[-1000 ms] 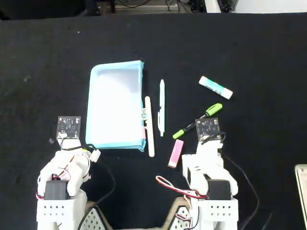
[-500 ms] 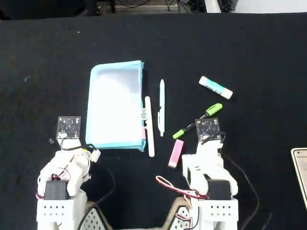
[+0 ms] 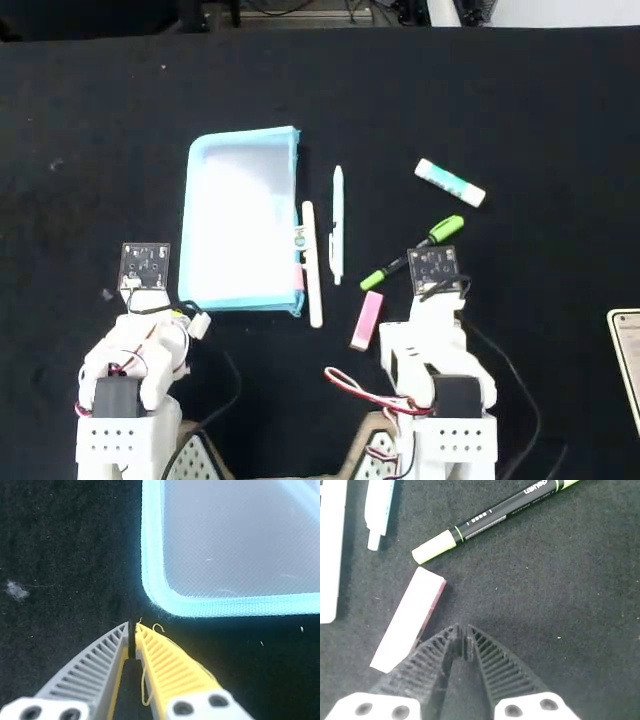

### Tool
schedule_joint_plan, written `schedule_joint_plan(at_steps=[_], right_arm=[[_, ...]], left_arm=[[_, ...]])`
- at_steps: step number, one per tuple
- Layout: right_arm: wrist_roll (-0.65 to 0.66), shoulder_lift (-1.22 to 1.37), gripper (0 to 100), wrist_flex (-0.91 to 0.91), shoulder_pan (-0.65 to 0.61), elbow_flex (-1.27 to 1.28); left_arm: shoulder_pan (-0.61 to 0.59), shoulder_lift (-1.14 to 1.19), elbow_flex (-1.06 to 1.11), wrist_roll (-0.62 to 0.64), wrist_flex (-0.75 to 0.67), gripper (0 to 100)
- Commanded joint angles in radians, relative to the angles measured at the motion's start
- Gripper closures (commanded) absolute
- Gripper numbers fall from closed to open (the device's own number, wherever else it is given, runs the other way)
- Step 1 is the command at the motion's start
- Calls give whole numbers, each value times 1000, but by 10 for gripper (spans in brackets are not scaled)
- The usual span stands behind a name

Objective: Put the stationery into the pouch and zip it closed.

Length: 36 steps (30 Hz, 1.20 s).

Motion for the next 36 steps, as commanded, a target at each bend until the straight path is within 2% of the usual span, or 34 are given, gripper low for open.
schedule_joint_plan(at_steps=[1,15,21,25,31,36], right_arm=[[-6,-97,987,8,9,-4],[-11,-97,987,0,9,-4],[-12,-97,987,-218,9,-4],[-6,-97,987,-259,9,-4],[-5,-96,987,-222,18,-4],[-5,-97,987,-275,18,-4]], left_arm=[[7,-5,25,6,5,970],[2,-5,25,2,-14,970],[-97,-5,25,2,-124,970],[-130,-5,25,-6,-146,970],[-77,-3,25,-196,-137,970],[-76,-3,25,-233,-137,970]])
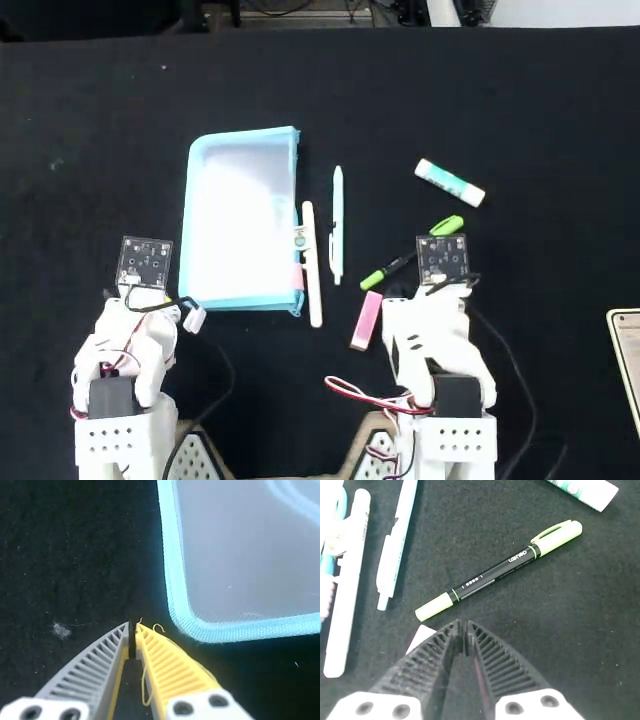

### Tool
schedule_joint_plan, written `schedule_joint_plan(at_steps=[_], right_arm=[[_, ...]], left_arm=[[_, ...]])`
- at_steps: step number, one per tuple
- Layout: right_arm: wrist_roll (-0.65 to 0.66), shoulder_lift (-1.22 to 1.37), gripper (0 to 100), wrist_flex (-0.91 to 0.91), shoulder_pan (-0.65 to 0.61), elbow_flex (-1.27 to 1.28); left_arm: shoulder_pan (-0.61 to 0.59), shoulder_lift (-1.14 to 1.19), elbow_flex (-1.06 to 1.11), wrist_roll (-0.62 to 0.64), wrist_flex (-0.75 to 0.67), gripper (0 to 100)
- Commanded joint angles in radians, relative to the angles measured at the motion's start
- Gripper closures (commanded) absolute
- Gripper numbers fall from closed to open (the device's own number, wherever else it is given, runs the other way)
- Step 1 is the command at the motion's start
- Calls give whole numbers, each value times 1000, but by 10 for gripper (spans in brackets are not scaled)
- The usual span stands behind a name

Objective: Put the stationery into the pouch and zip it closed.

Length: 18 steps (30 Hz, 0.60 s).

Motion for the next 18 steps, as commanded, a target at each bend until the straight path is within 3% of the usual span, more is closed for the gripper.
schedule_joint_plan(at_steps=[1,3,9,14,18], right_arm=[[-2,-97,987,-68,11,-4],[32,-96,987,-118,11,-4],[308,-96,986,-295,8,-13],[264,-96,986,-345,-49,-96],[258,-97,986,-353,-107,-108]], left_arm=[[15,-3,25,-21,-9,970],[15,-3,25,-21,-9,970],[15,-3,25,-21,-9,970],[22,-5,25,-25,-46,970],[12,-5,24,-21,-253,970]])
